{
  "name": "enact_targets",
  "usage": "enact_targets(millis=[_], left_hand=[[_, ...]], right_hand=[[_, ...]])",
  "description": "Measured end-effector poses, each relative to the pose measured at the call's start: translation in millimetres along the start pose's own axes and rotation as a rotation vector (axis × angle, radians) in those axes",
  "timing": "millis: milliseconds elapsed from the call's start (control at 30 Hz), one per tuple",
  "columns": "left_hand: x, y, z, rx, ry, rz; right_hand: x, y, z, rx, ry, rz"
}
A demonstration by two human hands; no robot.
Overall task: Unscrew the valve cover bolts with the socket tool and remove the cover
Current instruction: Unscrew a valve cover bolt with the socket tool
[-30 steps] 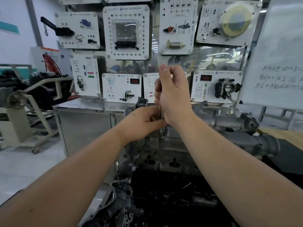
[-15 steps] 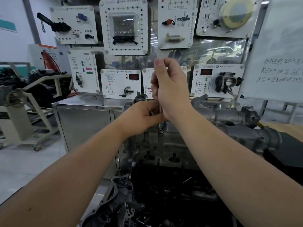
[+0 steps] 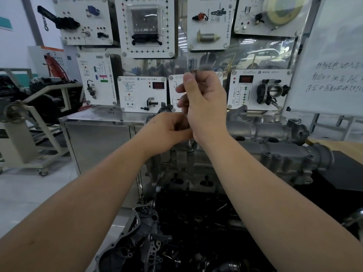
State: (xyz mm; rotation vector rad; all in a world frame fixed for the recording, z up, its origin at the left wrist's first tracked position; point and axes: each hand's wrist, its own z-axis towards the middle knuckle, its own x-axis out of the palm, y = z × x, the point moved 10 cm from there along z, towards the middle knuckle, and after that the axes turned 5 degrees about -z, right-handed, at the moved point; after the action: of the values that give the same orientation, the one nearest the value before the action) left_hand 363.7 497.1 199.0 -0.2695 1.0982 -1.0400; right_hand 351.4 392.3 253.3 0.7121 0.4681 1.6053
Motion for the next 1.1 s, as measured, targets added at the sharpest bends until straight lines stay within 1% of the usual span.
enact_targets(millis=[67, 167, 233, 400, 533, 600, 700, 800, 867, 933, 1000, 1100], left_hand=[[-0.2, -0.2, -0.3, 0.004, -0.002, -0.015], [-2.2, -0.3, -1.7, -0.001, 0.006, -0.005], [-3.3, 0.7, -0.7, -0.006, 0.002, 0.005], [0.5, -0.3, -0.3, 0.017, 0.025, -0.025], [1.5, 6.0, 2.5, 0.010, 0.028, -0.030], [1.5, 6.2, 3.0, 0.001, 0.014, -0.026], [3.4, 4.1, 1.8, 0.001, 0.013, -0.024], [4.9, 0.6, 1.5, 0.023, 0.054, -0.036], [4.8, -1.3, 0.8, 0.041, 0.071, -0.029], [5.0, 0.1, 0.4, 0.032, 0.070, -0.009], [4.6, 2.8, 1.3, 0.023, 0.054, -0.023], [0.7, 7.3, 1.6, 0.006, 0.018, 0.020]], right_hand=[[0.4, 1.1, -0.4, -0.005, 0.000, -0.017], [9.7, -1.3, 0.9, 0.015, 0.107, -0.032], [13.5, -3.1, 0.9, 0.017, 0.140, -0.046], [10.0, -1.4, -0.3, 0.023, 0.146, -0.063], [6.8, 22.1, 13.2, 0.009, 0.125, -0.124], [12.4, 29.1, 20.7, 0.029, 0.142, -0.136], [19.9, 24.2, 24.4, 0.153, 0.158, -0.008], [28.3, 11.2, 23.9, 0.349, 0.273, 0.131], [29.9, 7.5, 24.1, 0.424, 0.352, 0.175], [31.2, 5.2, 22.1, 0.468, 0.407, 0.162], [30.7, 3.1, 19.3, 0.491, 0.400, 0.093], [25.9, 3.9, 18.9, 0.498, 0.277, -0.038]])
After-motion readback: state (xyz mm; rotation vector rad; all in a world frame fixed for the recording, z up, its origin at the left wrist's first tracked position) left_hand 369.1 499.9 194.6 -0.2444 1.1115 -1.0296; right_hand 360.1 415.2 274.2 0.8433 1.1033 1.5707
